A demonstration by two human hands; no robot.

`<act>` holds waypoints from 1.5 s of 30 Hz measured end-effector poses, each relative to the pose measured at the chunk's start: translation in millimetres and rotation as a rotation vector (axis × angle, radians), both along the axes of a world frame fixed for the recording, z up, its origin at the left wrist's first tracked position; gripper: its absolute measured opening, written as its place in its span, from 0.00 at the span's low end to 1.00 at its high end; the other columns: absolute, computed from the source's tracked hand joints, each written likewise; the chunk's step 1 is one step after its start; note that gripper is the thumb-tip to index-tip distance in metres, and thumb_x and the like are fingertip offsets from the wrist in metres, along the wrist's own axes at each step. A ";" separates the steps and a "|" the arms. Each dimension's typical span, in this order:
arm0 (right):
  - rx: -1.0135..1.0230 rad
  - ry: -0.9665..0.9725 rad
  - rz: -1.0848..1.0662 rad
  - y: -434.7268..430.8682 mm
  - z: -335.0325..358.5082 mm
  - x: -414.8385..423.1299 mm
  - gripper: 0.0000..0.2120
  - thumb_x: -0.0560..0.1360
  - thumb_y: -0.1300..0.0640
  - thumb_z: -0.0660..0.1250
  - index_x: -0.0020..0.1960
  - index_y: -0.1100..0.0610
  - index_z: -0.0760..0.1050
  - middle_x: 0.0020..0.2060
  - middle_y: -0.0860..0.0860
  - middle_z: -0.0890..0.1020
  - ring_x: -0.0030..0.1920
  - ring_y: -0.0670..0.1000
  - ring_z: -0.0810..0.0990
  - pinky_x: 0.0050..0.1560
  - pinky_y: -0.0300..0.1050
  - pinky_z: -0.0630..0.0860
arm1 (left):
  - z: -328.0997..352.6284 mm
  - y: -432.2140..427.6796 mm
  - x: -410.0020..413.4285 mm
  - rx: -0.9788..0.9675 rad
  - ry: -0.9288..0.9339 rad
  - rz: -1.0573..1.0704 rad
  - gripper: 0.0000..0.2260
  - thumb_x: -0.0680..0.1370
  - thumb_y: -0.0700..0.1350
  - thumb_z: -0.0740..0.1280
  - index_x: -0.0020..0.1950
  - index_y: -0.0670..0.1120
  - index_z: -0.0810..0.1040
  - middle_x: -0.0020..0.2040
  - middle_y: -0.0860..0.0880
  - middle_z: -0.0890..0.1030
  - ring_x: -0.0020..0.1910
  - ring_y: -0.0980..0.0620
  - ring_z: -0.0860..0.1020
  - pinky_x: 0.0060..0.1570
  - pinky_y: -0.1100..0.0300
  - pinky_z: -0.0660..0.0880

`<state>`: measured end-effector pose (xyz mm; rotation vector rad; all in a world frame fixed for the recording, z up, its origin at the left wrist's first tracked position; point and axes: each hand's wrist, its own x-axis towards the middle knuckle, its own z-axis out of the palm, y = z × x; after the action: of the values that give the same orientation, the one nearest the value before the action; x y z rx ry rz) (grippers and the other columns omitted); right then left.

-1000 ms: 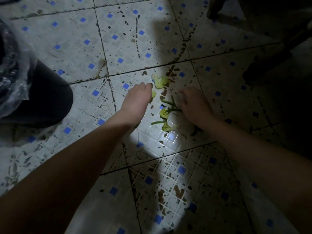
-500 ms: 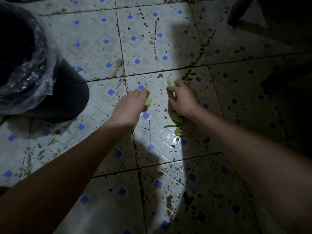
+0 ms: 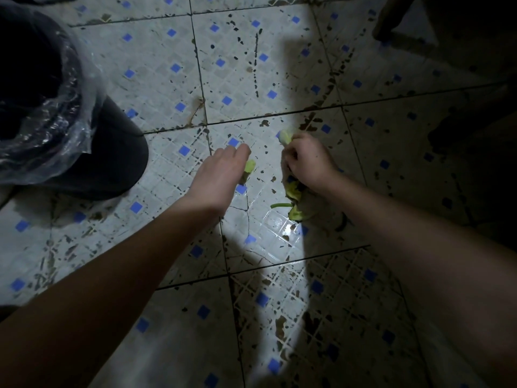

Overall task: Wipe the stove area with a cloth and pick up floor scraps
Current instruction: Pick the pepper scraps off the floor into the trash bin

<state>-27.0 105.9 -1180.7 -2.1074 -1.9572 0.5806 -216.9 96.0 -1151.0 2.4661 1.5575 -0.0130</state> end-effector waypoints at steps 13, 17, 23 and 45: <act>0.143 0.395 -0.371 -48.6 13.0 40.5 0.06 0.73 0.65 0.68 0.49 0.59 0.81 0.39 0.46 0.78 0.39 0.39 0.74 0.34 0.22 0.69 | 10.3 -17.5 9.2 -0.046 -0.007 -0.081 0.19 0.75 0.34 0.64 0.65 0.43 0.66 0.56 0.41 0.75 0.53 0.42 0.73 0.51 0.49 0.72; 0.012 0.342 -0.263 -67.7 2.2 46.0 0.09 0.71 0.61 0.71 0.51 0.57 0.79 0.45 0.51 0.80 0.44 0.45 0.77 0.44 0.33 0.73 | 11.8 -20.7 12.0 -0.046 -0.008 -0.109 0.19 0.75 0.32 0.62 0.65 0.42 0.66 0.56 0.41 0.75 0.53 0.42 0.73 0.50 0.50 0.71; -0.125 0.144 0.010 -71.2 -5.7 38.7 0.26 0.72 0.60 0.69 0.68 0.54 0.67 0.65 0.53 0.72 0.65 0.55 0.70 0.66 0.53 0.68 | 9.9 -22.4 13.6 -0.068 -0.009 -0.111 0.20 0.75 0.32 0.62 0.65 0.42 0.66 0.56 0.42 0.75 0.53 0.43 0.73 0.50 0.50 0.71; 0.085 0.138 -0.026 -71.9 12.7 39.8 0.10 0.74 0.65 0.65 0.54 0.60 0.79 0.50 0.57 0.81 0.52 0.54 0.78 0.55 0.49 0.76 | 6.9 -33.5 24.3 -0.076 -0.084 -0.106 0.20 0.73 0.31 0.62 0.64 0.43 0.67 0.54 0.43 0.76 0.50 0.45 0.73 0.51 0.50 0.74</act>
<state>12.8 34.0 -1168.0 -1.9832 -1.8444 0.6101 -192.6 62.5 -1144.1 2.4540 1.3655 0.0136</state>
